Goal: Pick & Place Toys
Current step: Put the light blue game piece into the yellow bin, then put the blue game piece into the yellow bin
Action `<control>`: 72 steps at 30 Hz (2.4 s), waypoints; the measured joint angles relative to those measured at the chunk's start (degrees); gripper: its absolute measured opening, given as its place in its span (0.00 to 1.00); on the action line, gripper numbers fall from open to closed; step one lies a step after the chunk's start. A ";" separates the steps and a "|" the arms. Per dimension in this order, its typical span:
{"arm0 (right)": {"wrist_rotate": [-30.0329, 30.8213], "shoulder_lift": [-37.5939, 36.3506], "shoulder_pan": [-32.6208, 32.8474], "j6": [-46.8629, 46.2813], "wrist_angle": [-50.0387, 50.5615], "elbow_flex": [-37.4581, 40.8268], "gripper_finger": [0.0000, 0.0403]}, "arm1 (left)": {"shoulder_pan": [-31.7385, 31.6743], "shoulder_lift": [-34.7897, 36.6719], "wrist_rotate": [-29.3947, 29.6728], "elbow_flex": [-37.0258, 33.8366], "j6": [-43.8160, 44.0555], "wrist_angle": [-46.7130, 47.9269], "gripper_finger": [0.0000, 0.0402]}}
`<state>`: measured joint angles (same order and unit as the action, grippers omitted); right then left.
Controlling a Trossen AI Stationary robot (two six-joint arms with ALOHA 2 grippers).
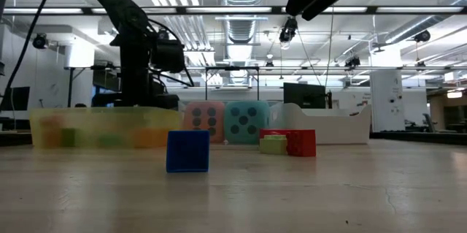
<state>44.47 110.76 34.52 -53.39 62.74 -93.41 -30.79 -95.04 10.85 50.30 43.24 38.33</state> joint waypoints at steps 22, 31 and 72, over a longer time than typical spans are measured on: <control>-1.05 0.00 0.00 0.00 0.00 0.00 0.91 | -0.09 0.04 -1.49 -0.02 -0.63 0.95 0.70; -1.07 0.00 0.00 0.44 0.02 0.00 0.91 | -0.07 0.63 -2.66 0.37 -2.85 2.78 0.84; -0.65 -0.56 -0.04 -3.37 3.66 0.00 0.91 | 54.64 6.32 3.00 3.75 32.21 -13.55 0.84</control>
<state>43.81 110.20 34.48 -56.76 66.40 -93.41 23.86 -88.73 13.85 54.06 75.45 24.78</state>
